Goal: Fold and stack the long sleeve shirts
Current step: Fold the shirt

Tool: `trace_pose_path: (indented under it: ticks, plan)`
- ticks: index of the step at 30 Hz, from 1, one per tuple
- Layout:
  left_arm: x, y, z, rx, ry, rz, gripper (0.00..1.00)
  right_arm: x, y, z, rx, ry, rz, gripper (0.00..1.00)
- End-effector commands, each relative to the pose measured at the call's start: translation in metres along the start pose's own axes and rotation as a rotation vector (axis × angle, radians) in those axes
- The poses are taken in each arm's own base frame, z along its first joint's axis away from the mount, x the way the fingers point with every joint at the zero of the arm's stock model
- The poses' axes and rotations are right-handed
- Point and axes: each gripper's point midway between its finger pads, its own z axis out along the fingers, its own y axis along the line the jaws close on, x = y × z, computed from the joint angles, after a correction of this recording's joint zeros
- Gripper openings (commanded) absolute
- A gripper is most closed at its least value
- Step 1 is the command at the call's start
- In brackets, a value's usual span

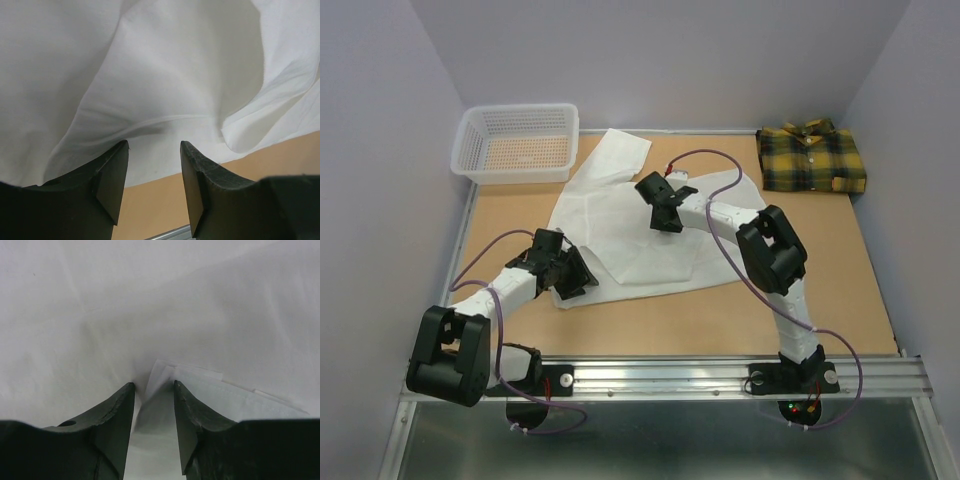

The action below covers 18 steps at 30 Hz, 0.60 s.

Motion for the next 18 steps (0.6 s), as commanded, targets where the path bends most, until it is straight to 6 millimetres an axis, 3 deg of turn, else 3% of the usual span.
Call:
trace_pose_path:
  ticks: [1, 4, 5, 9, 12, 18]
  plan:
    - [0.011, 0.013, 0.003, -0.031, 0.026, 0.020, 0.57, -0.022, 0.006, -0.003, 0.017, -0.060, 0.039, 0.42]
    - [0.010, 0.012, 0.003, -0.026, 0.024, 0.022, 0.57, -0.019, 0.003, 0.000, 0.028, -0.054, 0.030, 0.32]
    - [0.011, 0.012, 0.003, -0.027, 0.025, 0.022, 0.57, -0.020, 0.003, -0.002, 0.028, -0.057, 0.030, 0.25]
    - [0.011, 0.012, 0.003, -0.025, 0.025, 0.022, 0.57, -0.041, 0.007, -0.018, 0.007, -0.101, 0.028, 0.10]
    - [0.011, 0.012, 0.003, -0.025, 0.027, 0.020, 0.57, -0.075, 0.015, -0.043, -0.033, -0.171, 0.033, 0.01]
    - [0.012, 0.013, 0.004, -0.027, 0.030, 0.016, 0.57, -0.136, 0.034, -0.097, -0.139, -0.294, 0.023, 0.01]
